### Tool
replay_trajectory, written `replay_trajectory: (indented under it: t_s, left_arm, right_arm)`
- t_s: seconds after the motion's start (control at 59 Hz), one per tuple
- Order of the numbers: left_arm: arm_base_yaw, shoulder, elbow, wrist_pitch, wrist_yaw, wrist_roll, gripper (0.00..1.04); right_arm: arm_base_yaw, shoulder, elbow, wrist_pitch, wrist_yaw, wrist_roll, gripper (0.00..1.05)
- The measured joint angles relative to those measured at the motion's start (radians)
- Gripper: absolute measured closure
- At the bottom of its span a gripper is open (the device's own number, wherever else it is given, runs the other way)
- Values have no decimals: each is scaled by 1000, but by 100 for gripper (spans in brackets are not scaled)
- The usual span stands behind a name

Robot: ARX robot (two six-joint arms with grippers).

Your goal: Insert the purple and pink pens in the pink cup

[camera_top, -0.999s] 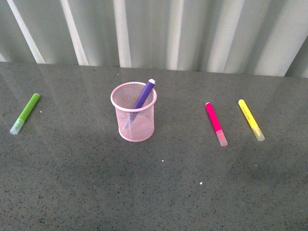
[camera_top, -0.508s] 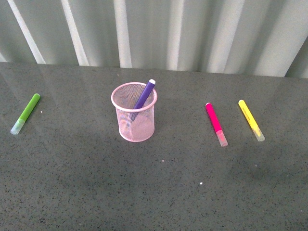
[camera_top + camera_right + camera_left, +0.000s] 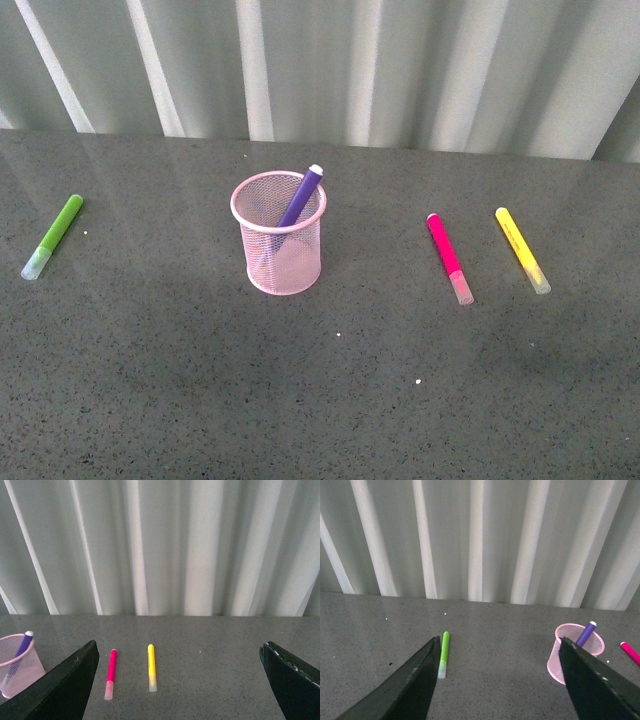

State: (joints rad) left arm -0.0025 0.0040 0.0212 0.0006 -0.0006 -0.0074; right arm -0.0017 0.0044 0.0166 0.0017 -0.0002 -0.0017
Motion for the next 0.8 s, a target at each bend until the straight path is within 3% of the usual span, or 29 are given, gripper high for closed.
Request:
replay_trajectory:
  t_s: [0.135, 0.186, 0.22, 0.39, 0.593, 0.796]
  left_arm:
    - [0, 0, 0, 0, 0, 2, 5]
    - [0, 0, 0, 0, 0, 2, 7]
    - [0, 0, 0, 0, 0, 2, 7]
    - [0, 0, 0, 0, 0, 3, 7]
    - [0, 0, 0, 0, 0, 3, 7]
    - [0, 0, 0, 0, 0, 3, 7]
  right_arm:
    - [4, 8, 3, -13, 18, 1, 7]
    - [5, 109, 74, -180, 116, 9, 7]
    - [-38, 246, 124, -235, 121, 6, 7]
    - [-152, 780, 294, -42, -6, 7, 7]
    - [-161, 1286, 563, -51, -61, 7, 7]
    - [-122, 1564, 778, -61, -93, 19, 7]
